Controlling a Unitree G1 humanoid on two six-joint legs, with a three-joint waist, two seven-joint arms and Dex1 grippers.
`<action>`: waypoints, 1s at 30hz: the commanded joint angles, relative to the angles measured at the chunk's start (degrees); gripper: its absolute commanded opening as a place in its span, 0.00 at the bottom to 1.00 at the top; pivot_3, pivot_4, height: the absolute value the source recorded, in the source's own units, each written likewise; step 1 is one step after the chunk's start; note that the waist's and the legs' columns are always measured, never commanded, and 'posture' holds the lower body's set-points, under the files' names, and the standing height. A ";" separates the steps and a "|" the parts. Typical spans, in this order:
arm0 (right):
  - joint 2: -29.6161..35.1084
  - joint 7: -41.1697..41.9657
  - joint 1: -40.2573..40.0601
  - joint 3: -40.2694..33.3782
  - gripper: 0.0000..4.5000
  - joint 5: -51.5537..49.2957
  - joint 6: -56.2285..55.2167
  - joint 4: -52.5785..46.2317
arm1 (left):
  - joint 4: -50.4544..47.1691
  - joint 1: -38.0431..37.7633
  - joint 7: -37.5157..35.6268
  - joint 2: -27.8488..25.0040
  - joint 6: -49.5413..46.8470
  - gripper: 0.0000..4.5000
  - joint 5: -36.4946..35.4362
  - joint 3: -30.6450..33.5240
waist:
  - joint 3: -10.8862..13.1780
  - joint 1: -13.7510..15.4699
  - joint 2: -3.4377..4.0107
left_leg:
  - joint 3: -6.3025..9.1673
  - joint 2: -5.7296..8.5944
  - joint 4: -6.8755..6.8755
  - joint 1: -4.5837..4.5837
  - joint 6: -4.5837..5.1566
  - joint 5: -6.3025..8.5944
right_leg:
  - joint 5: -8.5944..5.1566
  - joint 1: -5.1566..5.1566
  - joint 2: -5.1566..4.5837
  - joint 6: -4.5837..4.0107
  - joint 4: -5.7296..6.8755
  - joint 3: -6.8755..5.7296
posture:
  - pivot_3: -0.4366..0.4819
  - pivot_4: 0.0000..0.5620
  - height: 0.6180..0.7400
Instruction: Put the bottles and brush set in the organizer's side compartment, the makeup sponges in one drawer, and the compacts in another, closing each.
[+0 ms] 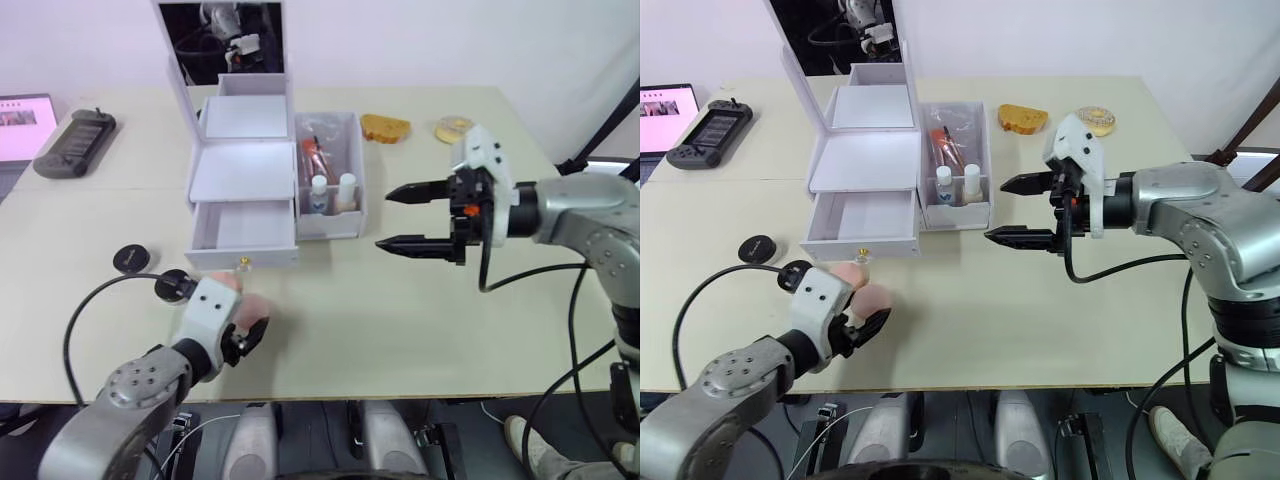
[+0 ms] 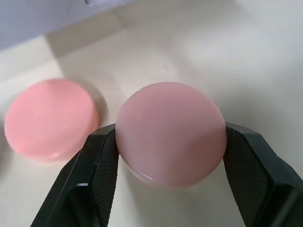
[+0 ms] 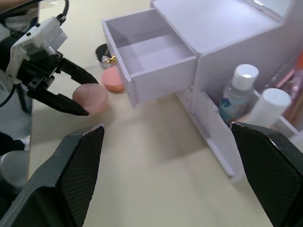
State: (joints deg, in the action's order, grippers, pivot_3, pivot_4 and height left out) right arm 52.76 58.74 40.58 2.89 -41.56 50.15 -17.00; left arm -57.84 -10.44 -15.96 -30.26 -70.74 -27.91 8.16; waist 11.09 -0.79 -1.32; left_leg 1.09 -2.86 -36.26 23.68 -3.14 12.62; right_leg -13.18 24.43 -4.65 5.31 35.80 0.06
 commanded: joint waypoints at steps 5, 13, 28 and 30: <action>0.48 11.96 3.54 2.06 1.00 3.90 -7.85 6.04 | -2.16 -4.99 -11.46 -21.75 0.21 0.59 -33.51 29.03 | 0.08 0.00 -0.03 | -0.01 -0.02 -0.03 0.01 -0.01 0.00 | -0.01 0.02 -0.04 0.00 -0.02 -0.01 | 0.48 0.27 1.00; -0.06 18.89 5.29 2.06 1.00 4.20 -9.33 8.98 | 8.67 -4.94 -30.26 -46.54 -7.62 0.59 -55.87 52.81 | 0.21 -0.04 0.16 | -0.09 -0.02 0.16 0.04 -0.02 0.02 | 0.01 0.06 -0.05 -0.03 -0.31 -0.02 | 0.48 0.27 1.00; 1.67 14.25 3.70 -5.02 1.00 -3.34 1.01 1.44 | 34.49 27.33 -27.93 -61.29 20.05 0.59 -41.76 12.65 | 0.35 -0.16 0.30 | -0.24 -0.06 0.39 0.31 -0.03 0.01 | 0.01 0.45 0.02 0.00 -0.23 0.05 | 0.48 0.27 1.00; 1.73 12.40 2.83 -5.86 1.00 -3.96 1.90 -0.04 | 35.26 34.89 -26.98 -57.17 20.39 0.59 -37.65 4.59 | 0.35 0.08 0.30 | -0.27 -0.06 0.34 0.37 -0.03 0.01 | 0.01 0.47 0.02 0.01 -0.23 0.06 | 0.48 0.27 1.00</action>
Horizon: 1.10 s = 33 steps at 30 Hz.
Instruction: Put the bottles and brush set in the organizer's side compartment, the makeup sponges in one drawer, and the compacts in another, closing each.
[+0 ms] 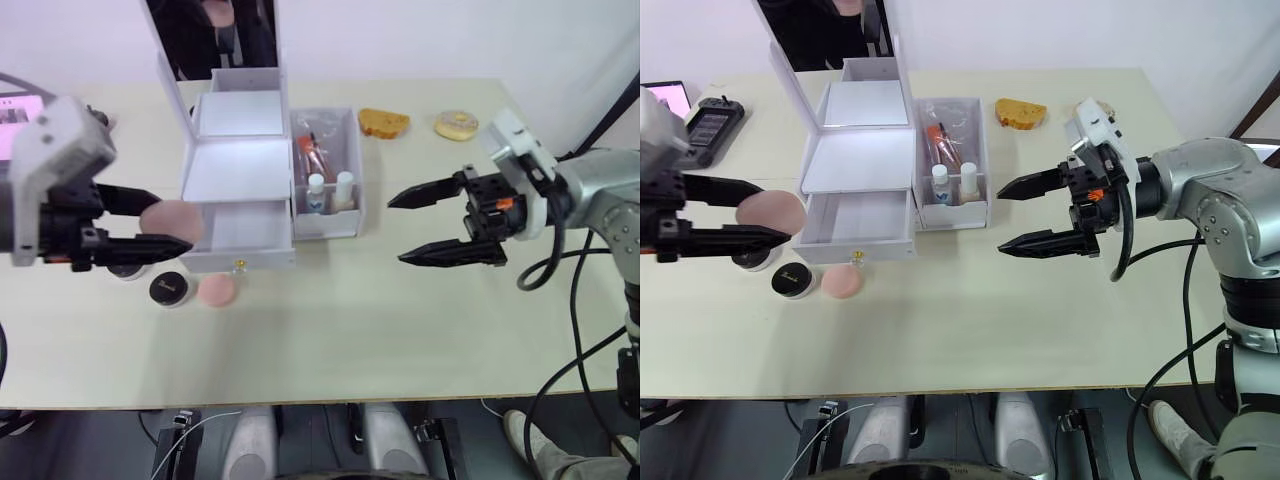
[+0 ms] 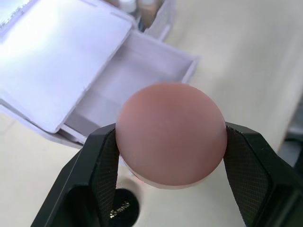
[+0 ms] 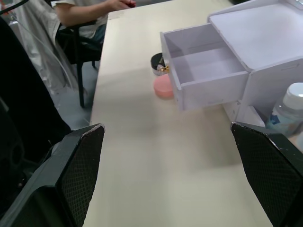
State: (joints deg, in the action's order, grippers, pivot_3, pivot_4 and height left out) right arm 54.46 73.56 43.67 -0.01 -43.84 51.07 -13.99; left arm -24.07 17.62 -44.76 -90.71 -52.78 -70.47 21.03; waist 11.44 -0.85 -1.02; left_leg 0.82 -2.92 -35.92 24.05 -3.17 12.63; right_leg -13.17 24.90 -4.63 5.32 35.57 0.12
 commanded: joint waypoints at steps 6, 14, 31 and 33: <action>0.53 -6.07 -3.19 -5.37 1.00 -3.18 2.37 -6.28 | 4.80 14.44 1.25 11.85 -1.90 0.59 12.89 -16.90 | -0.01 0.22 -0.04 | 0.00 0.02 -0.29 0.27 0.00 -0.01 | 0.07 0.03 0.00 0.12 0.01 0.04 | 0.48 0.27 1.00; -1.19 -10.17 -3.82 -5.57 1.00 -1.55 -0.22 -6.43 | 4.72 15.25 2.59 21.18 -2.93 0.59 19.53 -17.98 | -0.02 0.13 -0.07 | 0.00 0.02 -0.34 0.23 0.02 -0.02 | 0.07 0.13 0.01 0.15 0.30 0.10 | 0.48 0.27 1.00; -1.26 -11.78 -4.56 -6.07 1.00 0.49 -4.15 -4.94 | 5.97 16.77 1.56 28.14 -4.44 0.59 30.06 -20.65 | -0.02 0.09 -0.09 | 0.00 0.02 -0.74 0.23 0.02 -0.03 | 0.07 0.10 0.05 0.16 0.59 0.24 | 0.48 0.27 1.00; -1.25 -11.84 -4.69 -6.09 1.00 0.42 -4.20 -4.93 | 6.23 16.63 1.33 28.26 -4.54 0.82 30.83 -20.39 | -0.02 0.01 -0.09 | 0.00 0.02 -0.77 0.23 0.02 -0.03 | 0.08 0.09 0.06 0.17 0.61 0.25 | 0.48 0.27 1.00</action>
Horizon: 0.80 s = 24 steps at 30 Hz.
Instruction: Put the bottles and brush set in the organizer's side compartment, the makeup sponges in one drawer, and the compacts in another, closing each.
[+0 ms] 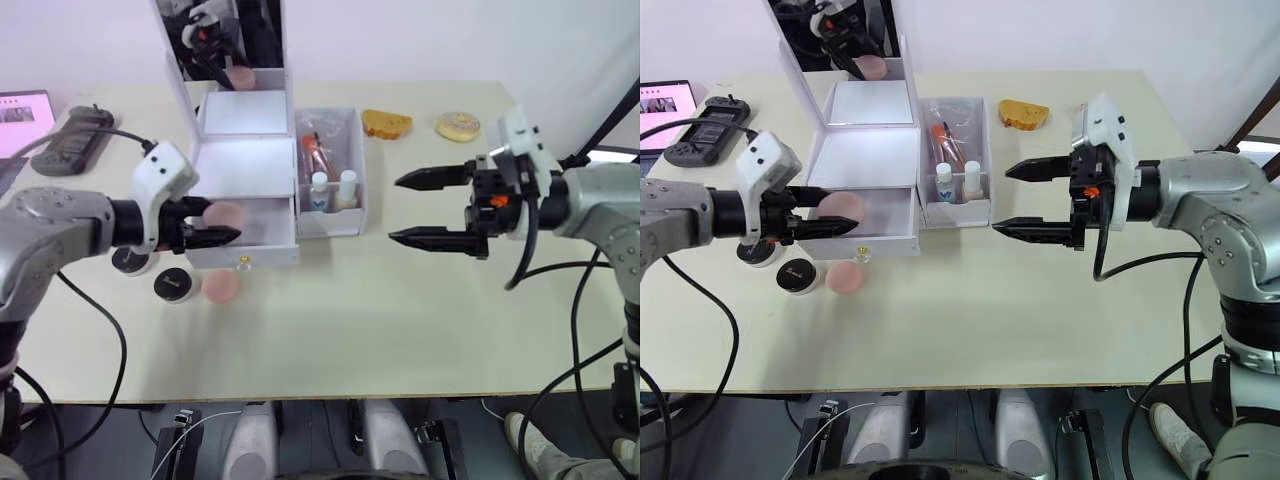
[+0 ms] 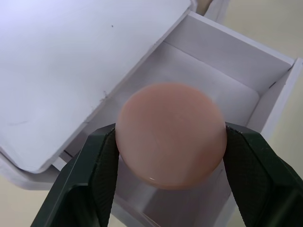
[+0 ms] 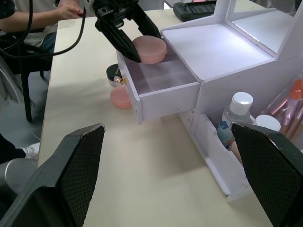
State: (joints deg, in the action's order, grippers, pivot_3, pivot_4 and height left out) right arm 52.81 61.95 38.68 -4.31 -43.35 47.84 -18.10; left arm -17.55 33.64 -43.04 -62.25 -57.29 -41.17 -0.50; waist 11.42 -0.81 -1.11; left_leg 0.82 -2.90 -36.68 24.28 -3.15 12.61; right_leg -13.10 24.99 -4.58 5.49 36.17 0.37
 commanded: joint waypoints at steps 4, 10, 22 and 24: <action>0.45 -0.16 0.29 -1.69 1.00 -0.10 -1.07 -0.72 | 0.01 1.72 -0.95 0.59 -1.11 0.99 1.42 2.04 | 0.00 0.03 0.00 | 0.00 0.00 -0.08 0.00 0.00 0.00 | 0.00 -0.01 0.00 0.00 0.05 0.00 | 0.48 0.27 1.00; 0.46 0.14 0.36 -1.36 1.00 0.12 -1.54 -0.60 | -1.26 2.10 -2.14 0.57 -3.01 0.99 0.25 3.69 | 0.00 0.03 0.00 | 0.00 0.00 -0.28 0.02 0.00 0.00 | 0.06 -0.09 0.00 0.08 0.06 0.03 | 0.48 0.27 1.00; 1.50 3.57 1.04 0.11 1.00 3.63 -4.67 3.89 | 3.83 -5.42 -7.38 -2.97 1.30 0.99 0.88 18.30 | 0.00 -0.13 0.00 | 0.00 0.00 -0.30 0.01 0.00 0.00 | 0.09 -0.09 0.00 0.09 0.06 0.05 | 0.48 0.27 1.00; 1.91 4.17 0.63 0.02 1.00 4.82 -5.81 5.28 | 5.60 -7.75 -8.77 -2.33 3.94 0.99 0.95 22.11 | 0.00 -0.11 0.00 | 0.00 0.00 -0.31 0.01 0.00 0.00 | 0.09 -0.09 0.00 0.09 0.06 0.05 | 0.48 0.27 1.00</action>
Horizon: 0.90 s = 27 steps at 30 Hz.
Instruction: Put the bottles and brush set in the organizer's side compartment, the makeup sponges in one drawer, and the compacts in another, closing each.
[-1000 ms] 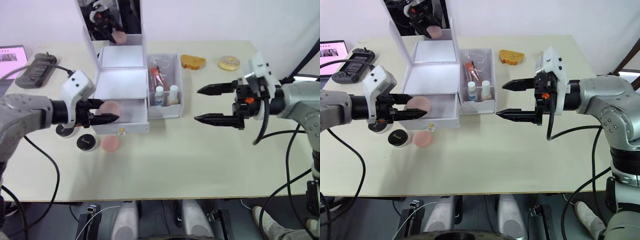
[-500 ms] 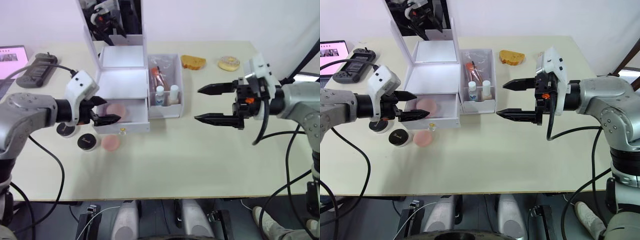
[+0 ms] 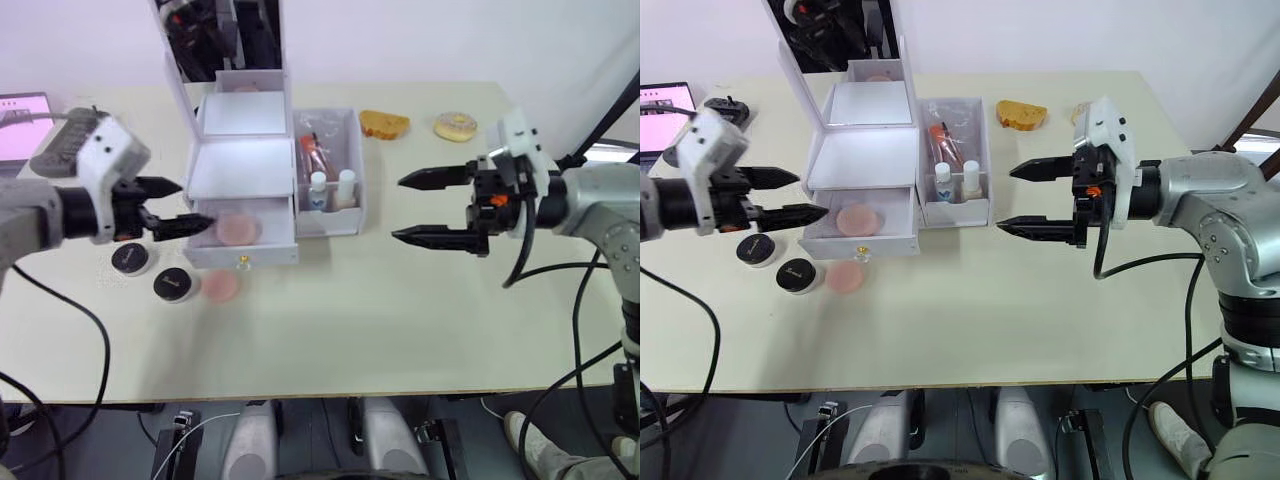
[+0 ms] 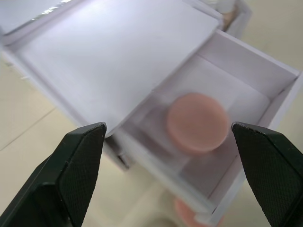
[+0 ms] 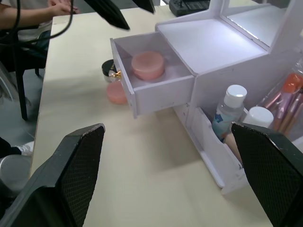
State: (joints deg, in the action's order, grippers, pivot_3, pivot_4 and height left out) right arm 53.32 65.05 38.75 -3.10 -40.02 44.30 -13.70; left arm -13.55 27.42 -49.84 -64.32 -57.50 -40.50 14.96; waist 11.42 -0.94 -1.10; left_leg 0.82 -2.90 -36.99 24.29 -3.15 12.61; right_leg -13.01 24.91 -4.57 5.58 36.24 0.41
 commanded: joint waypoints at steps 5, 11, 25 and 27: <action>2.83 1.76 -3.56 -3.67 1.00 4.90 -6.45 6.88 | 6.90 -13.30 -9.40 1.36 15.95 0.99 3.22 17.39 | -0.01 0.07 0.01 | -0.05 0.00 0.02 -0.01 0.00 0.00 | 0.00 0.00 -0.02 -0.01 -0.04 0.01 | 0.48 0.27 1.00; 2.06 0.76 -11.33 -8.58 1.00 10.21 -18.11 12.42 | 17.80 -23.24 -11.05 2.82 30.04 0.99 10.86 23.85 | -0.02 0.12 0.02 | -0.11 -0.01 0.02 -0.02 0.00 0.01 | 0.01 0.01 -0.04 -0.04 -0.05 0.01 | 0.48 0.27 1.00; 0.13 -2.98 -21.17 -16.82 1.00 13.54 -29.60 23.94 | 33.07 -34.51 -14.64 6.78 43.26 0.99 13.18 31.19 | -0.07 -0.11 0.04 | -0.34 -0.05 0.02 -0.25 0.00 0.01 | 0.08 -0.04 -0.09 -0.14 -0.04 0.15 | 0.48 0.27 1.00; -0.04 -3.39 -20.97 -16.37 1.00 13.39 -28.92 22.99 | 32.78 -35.02 -14.58 7.42 43.14 0.99 12.25 31.58 | -0.07 -0.17 0.04 | -0.41 -0.06 0.04 -0.30 -0.01 0.01 | 0.08 -0.04 -0.09 -0.14 -0.04 0.22 | 0.48 0.27 1.00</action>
State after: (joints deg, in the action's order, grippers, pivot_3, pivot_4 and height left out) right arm 53.21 62.17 16.95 -17.76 -26.04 15.85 11.12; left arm 19.75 -7.20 -64.08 -56.86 -15.53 -27.49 44.47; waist 11.35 -1.11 -1.06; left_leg 0.40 -2.97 -36.95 23.98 -3.15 12.62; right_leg -12.93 24.86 -4.67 5.44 36.20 0.64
